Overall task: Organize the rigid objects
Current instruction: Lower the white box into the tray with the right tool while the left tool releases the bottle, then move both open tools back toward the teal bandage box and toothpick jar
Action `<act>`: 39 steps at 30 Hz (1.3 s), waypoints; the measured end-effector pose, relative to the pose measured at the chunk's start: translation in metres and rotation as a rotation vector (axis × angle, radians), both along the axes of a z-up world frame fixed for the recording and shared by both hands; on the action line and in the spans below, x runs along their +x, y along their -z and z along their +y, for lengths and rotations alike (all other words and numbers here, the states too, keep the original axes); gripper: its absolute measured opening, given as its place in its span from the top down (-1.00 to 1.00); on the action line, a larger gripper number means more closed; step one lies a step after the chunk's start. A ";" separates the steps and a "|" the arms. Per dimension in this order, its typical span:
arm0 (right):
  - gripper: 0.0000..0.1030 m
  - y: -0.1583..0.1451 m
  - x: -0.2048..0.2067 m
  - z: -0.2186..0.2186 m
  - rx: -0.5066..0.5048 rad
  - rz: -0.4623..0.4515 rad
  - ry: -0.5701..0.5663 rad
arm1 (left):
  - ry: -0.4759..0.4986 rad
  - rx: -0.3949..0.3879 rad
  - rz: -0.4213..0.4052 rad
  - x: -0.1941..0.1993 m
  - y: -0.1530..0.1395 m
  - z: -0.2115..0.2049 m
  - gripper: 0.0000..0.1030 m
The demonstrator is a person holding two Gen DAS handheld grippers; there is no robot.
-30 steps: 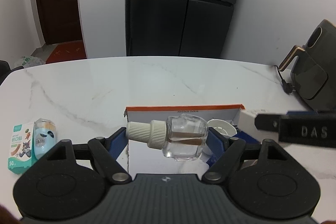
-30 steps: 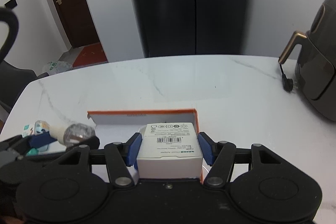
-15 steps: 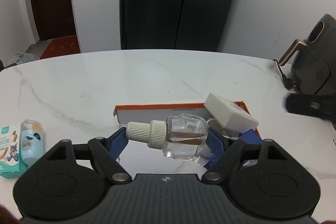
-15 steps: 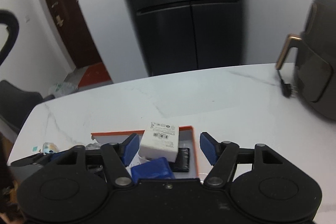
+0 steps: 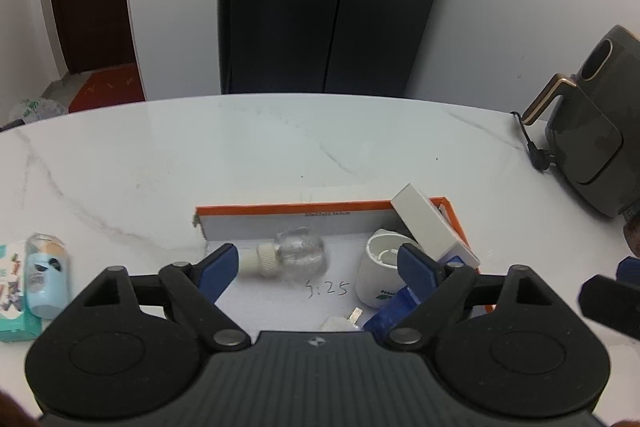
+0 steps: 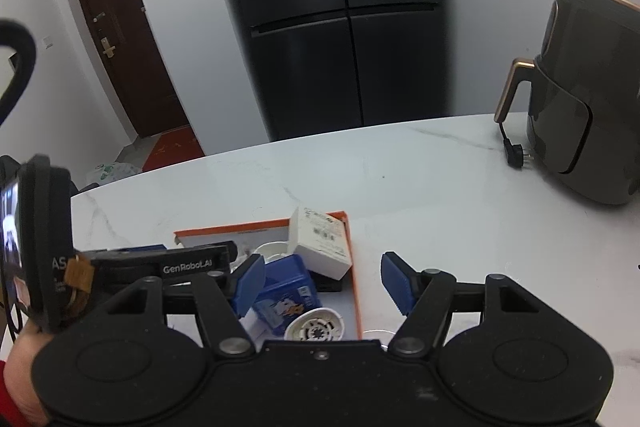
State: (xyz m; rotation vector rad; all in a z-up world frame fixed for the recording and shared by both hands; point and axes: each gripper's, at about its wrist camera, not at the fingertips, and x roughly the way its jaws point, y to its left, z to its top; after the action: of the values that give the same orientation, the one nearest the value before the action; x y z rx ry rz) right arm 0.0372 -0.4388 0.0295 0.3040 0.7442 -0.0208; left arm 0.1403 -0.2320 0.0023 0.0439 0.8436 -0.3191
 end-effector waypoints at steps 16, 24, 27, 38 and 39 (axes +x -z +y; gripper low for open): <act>-0.56 -0.006 -0.017 0.087 0.006 0.009 -0.137 | -0.214 0.027 0.018 -0.053 -0.020 0.105 -0.87; -0.57 -0.008 -0.017 0.146 0.007 0.012 -0.227 | -0.317 0.037 0.009 -0.069 -0.030 0.168 -0.87; -0.58 -0.008 -0.015 0.166 0.004 0.014 -0.252 | -0.341 0.039 0.005 -0.074 -0.034 0.185 -0.87; -0.58 -0.007 -0.003 0.231 0.000 0.023 -0.327 | -0.385 0.043 -0.009 -0.082 -0.042 0.237 -0.87; -0.58 -0.007 -0.003 0.235 0.001 0.024 -0.331 | -0.388 0.041 -0.007 -0.081 -0.041 0.241 -0.87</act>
State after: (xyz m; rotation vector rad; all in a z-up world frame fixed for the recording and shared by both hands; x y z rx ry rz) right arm 0.0345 -0.2038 0.0370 0.1789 0.8105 0.2894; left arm 0.0590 0.0086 0.0433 -0.0805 0.8318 0.0628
